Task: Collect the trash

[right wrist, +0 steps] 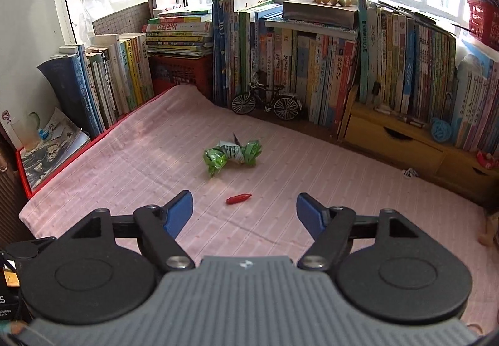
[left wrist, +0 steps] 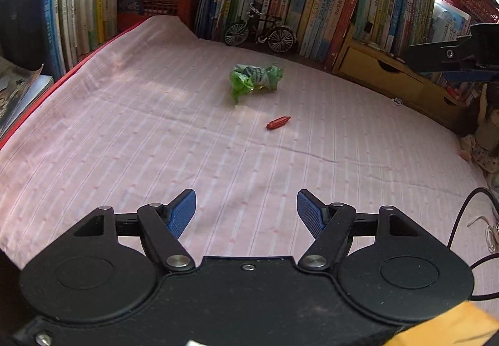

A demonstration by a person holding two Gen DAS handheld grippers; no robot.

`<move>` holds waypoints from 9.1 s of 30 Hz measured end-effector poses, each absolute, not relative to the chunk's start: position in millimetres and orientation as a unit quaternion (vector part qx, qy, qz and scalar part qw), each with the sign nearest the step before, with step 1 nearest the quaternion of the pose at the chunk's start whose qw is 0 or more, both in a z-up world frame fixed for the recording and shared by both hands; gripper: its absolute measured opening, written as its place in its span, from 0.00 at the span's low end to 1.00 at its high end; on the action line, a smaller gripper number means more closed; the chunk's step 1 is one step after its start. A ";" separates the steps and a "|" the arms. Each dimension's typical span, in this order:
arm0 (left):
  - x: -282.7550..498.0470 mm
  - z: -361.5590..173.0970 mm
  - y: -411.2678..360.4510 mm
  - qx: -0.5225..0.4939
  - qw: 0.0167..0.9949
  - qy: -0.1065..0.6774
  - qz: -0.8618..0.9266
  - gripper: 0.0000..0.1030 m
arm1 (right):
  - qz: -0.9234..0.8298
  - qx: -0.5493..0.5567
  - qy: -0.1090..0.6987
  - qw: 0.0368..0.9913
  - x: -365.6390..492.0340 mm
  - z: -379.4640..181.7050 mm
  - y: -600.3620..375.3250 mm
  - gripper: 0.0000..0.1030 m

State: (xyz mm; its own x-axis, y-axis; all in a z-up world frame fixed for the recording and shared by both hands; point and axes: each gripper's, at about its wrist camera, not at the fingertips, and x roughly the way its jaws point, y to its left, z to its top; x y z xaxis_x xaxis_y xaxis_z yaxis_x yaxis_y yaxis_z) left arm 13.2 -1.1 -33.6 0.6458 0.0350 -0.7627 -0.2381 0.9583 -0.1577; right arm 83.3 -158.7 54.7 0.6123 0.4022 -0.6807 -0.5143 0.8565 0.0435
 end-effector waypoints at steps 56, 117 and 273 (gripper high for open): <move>121.5 -107.8 58.6 -0.186 0.876 0.379 0.234 0.08 | 0.453 -0.115 0.477 0.745 292.0 -118.4 -11.2 0.17; -258.0 -123.2 86.3 -0.204 0.824 0.499 0.174 0.08 | 0.379 -0.001 0.557 0.739 -156.4 -92.2 -64.0 0.18; -247.7 -196.0 67.3 -0.187 0.744 0.623 0.153 0.85 | 0.308 -0.106 0.590 0.739 -174.0 -168.5 -14.2 0.83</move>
State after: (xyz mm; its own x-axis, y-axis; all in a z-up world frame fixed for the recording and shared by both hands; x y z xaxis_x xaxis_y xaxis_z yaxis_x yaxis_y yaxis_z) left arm -247.7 67.3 -196.0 0.1762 -0.0063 -0.9843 -0.4601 0.8835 -0.0880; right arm -174.0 -14.2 -168.5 0.1142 0.3298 -0.9371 -0.5804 0.7877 0.2065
